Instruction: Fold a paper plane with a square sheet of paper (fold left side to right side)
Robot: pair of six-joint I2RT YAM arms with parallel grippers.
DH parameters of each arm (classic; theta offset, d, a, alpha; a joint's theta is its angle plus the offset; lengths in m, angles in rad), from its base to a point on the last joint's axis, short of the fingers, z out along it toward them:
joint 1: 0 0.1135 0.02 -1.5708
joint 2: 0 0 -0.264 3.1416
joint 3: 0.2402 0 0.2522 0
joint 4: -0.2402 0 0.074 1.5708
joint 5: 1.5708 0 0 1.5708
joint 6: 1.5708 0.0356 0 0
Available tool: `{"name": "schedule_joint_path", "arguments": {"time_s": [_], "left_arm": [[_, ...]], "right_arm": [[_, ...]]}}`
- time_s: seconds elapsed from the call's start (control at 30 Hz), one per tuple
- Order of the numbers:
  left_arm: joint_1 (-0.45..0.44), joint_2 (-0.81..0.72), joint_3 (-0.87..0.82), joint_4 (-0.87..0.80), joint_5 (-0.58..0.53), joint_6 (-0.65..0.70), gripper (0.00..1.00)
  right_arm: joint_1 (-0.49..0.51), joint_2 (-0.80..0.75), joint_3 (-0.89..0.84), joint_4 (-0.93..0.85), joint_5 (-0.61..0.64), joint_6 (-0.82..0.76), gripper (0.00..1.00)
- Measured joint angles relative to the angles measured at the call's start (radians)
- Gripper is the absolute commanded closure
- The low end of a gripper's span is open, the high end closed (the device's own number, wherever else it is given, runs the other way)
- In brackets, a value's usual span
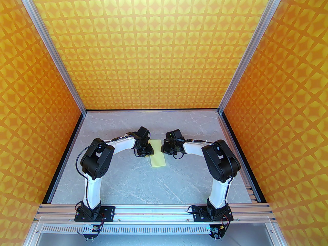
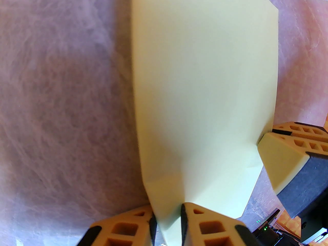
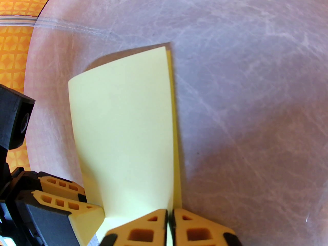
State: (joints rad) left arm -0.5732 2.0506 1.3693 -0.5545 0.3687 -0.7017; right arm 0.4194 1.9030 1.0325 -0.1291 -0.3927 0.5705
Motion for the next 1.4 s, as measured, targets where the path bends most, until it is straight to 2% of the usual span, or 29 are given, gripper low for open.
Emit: {"name": "schedule_joint_path", "arguments": {"time_s": [0.43,1.17,1.3,1.4], "left_arm": [[0.0,0.002,0.001,-0.001,0.0,0.003,0.77],[-0.002,0.023,0.04,-0.048,-0.005,0.002,0.77],[-0.003,0.024,0.046,-0.053,-0.005,0.002,0.74],[-0.004,0.024,0.05,-0.055,-0.003,0.0,0.67]], "right_arm": [[0.005,-0.036,-0.011,-0.028,0.023,-0.002,0.72],[0.005,-0.072,-0.023,-0.042,0.049,-0.004,0.74],[0.005,-0.066,-0.022,-0.042,0.047,-0.005,0.76],[0.005,-0.047,-0.021,-0.042,0.043,-0.005,0.79]]}}
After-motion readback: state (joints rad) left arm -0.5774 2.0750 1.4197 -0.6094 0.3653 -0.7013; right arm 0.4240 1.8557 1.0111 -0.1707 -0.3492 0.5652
